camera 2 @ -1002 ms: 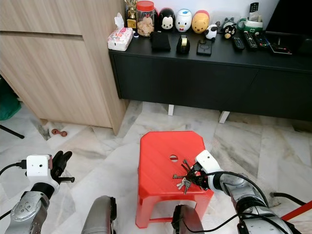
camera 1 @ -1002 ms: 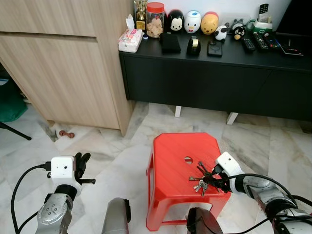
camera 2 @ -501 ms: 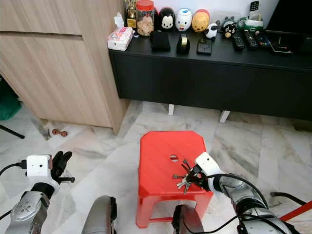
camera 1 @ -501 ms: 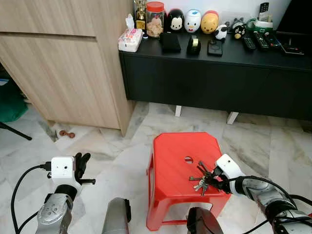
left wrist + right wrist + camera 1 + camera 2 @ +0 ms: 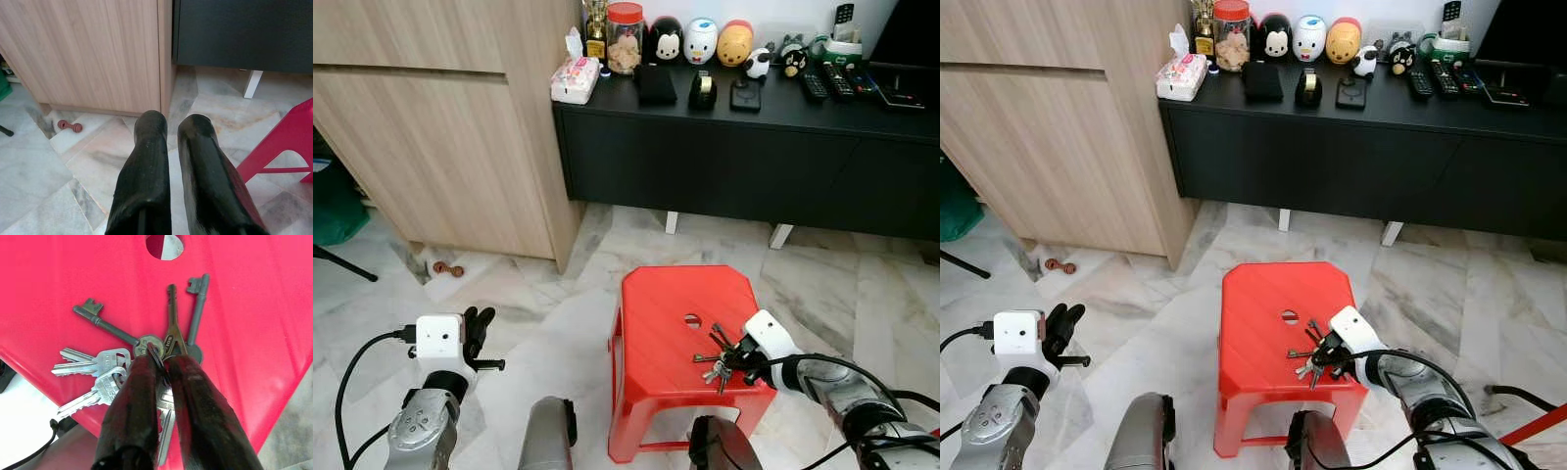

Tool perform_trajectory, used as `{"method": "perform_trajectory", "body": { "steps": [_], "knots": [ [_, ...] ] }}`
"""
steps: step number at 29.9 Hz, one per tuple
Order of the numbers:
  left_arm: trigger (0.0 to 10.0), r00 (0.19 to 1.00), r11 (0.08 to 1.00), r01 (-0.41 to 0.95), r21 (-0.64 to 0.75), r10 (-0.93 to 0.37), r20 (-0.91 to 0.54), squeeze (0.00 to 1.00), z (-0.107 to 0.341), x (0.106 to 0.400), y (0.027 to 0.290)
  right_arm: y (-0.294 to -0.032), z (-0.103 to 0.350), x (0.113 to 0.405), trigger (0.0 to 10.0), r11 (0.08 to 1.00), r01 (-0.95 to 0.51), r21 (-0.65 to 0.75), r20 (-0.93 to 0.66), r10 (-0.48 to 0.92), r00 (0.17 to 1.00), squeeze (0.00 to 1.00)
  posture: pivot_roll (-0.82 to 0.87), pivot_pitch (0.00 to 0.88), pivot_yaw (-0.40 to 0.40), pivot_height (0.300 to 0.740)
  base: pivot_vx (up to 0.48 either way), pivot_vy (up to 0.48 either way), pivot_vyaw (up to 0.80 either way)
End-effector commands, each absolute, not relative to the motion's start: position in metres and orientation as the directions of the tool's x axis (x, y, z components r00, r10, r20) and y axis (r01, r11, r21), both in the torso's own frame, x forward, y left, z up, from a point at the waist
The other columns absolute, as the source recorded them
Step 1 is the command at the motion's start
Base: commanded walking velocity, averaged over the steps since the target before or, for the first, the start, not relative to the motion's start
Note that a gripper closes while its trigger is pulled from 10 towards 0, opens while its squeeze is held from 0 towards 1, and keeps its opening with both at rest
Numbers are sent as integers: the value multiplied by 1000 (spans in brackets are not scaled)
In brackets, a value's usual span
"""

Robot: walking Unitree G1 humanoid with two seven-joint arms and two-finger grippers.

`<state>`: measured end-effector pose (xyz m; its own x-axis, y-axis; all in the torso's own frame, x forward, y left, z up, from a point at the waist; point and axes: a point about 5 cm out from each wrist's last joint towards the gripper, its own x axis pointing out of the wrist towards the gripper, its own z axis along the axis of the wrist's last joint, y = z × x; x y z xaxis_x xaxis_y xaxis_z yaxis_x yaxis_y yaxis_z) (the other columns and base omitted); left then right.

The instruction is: Hang keys on a hook

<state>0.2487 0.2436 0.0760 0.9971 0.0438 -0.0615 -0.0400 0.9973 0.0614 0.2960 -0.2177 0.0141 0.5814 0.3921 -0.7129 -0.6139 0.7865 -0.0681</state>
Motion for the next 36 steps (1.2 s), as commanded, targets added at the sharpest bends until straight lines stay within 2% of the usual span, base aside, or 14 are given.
{"method": "perform_trajectory", "body": {
  "steps": [1,12,18,21,26,30,33,34,36],
  "knots": [
    [10000,998,997,-36,66,40,-58,0,79,248,243,-218,8,289,0,788,-614,-47,-730,393,560,0,262,116,-24,598,0,0,0],
    [10000,997,997,-35,66,39,-61,0,78,247,242,-215,7,289,0,787,-615,-46,-726,397,562,0,261,119,-23,598,0,0,0],
    [10000,997,997,-37,66,41,-67,0,76,248,243,-213,17,302,0,848,-526,-68,-633,371,680,0,254,117,-22,598,0,0,0],
    [10000,996,997,-39,64,44,-72,0,74,249,243,-212,20,305,0,868,-493,-54,-601,366,711,0,249,115,-24,598,0,0,0],
    [10000,995,997,-52,60,57,-88,0,68,248,245,-207,29,310,0,916,-398,50,-453,376,808,0,229,109,-29,598,0,0,0],
    [10000,989,994,-82,72,90,-115,0,61,246,252,-202,30,310,0,925,-357,126,-363,378,851,0,216,107,-31,598,0,0,0],
    [10000,979,990,-113,86,126,-162,0,49,241,261,-201,35,311,0,945,-269,188,-262,312,913,0,203,102,-36,598,0,0,0],
    [10000,972,988,-122,91,137,-193,0,41,238,263,-200,36,311,0,946,-210,249,-218,266,939,0,201,100,-38,598,0,0,0],
    [10000,962,986,-127,111,149,-227,0,31,232,265,-200,37,310,0,946,-170,277,-186,227,956,0,200,100,-39,598,0,0,0]
  ]
}}
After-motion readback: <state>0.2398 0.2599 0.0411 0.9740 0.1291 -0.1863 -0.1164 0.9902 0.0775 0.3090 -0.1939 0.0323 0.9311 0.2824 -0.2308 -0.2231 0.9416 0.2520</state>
